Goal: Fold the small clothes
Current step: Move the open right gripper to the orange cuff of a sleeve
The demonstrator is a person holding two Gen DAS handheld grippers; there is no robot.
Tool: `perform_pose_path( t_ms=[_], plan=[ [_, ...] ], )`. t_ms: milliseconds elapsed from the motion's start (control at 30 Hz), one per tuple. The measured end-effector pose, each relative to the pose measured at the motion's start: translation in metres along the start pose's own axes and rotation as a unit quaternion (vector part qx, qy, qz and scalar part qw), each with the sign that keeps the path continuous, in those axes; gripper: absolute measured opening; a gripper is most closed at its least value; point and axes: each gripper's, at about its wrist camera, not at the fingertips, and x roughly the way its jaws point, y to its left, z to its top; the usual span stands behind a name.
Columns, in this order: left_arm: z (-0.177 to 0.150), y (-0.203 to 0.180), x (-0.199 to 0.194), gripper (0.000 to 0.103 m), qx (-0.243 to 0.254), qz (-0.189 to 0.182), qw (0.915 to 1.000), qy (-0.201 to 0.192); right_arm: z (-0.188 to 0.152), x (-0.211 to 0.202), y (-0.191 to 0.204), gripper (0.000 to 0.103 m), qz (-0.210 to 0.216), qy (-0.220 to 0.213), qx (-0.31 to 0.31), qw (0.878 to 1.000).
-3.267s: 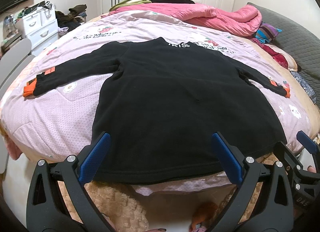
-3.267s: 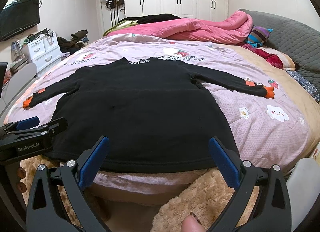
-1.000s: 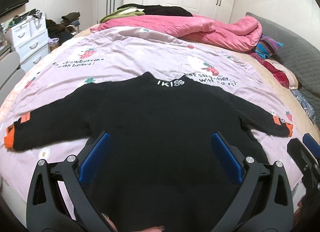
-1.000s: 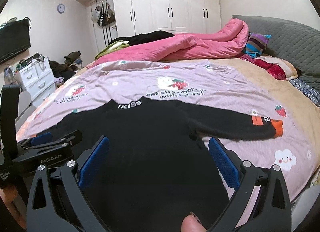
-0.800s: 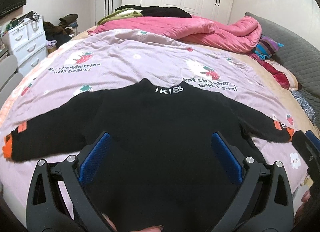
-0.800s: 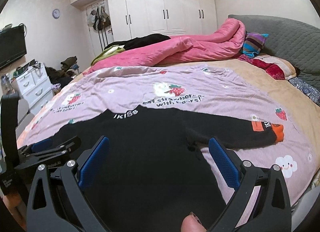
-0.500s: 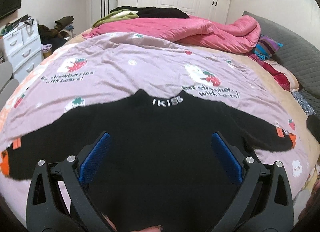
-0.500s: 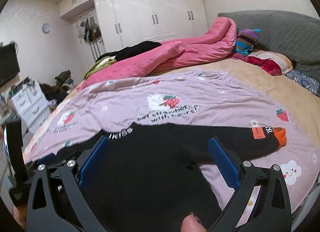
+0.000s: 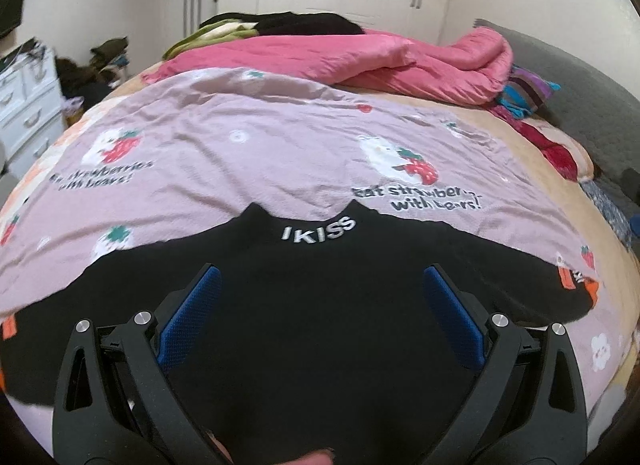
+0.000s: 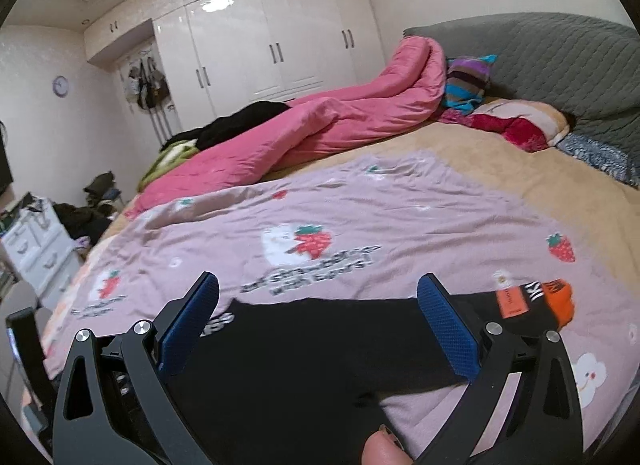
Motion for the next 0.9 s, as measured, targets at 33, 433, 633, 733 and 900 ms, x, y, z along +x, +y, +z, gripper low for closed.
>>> perform_pose_path(
  t_ms=[33, 433, 633, 733, 900],
  plan=[
    [-0.002, -0.004, 0.005, 0.095, 0.008, 0.001, 1.0000, 0.005, -0.001, 0.004, -0.006, 0.099, -0.009, 0.002, 0.004, 1.000],
    [-0.021, -0.017, 0.049, 0.095, 0.019, -0.012, 0.9983, 0.054, -0.017, 0.050, -0.088, 0.099, -0.101, 0.040, 0.077, 0.991],
    [-0.027, -0.023, 0.054, 0.095, 0.024, -0.017, 0.9978, 0.060, -0.030, 0.065, -0.117, 0.099, -0.118, 0.062, 0.122, 0.984],
    [-0.030, -0.025, 0.057, 0.095, 0.022, -0.023, 0.9974, 0.064, -0.037, 0.071, -0.136, 0.099, -0.138, 0.071, 0.145, 0.977],
    [-0.032, -0.024, 0.053, 0.095, 0.012, -0.041, 0.9977, 0.052, -0.052, 0.081, -0.170, 0.099, -0.176, 0.091, 0.192, 0.961]
  ],
)
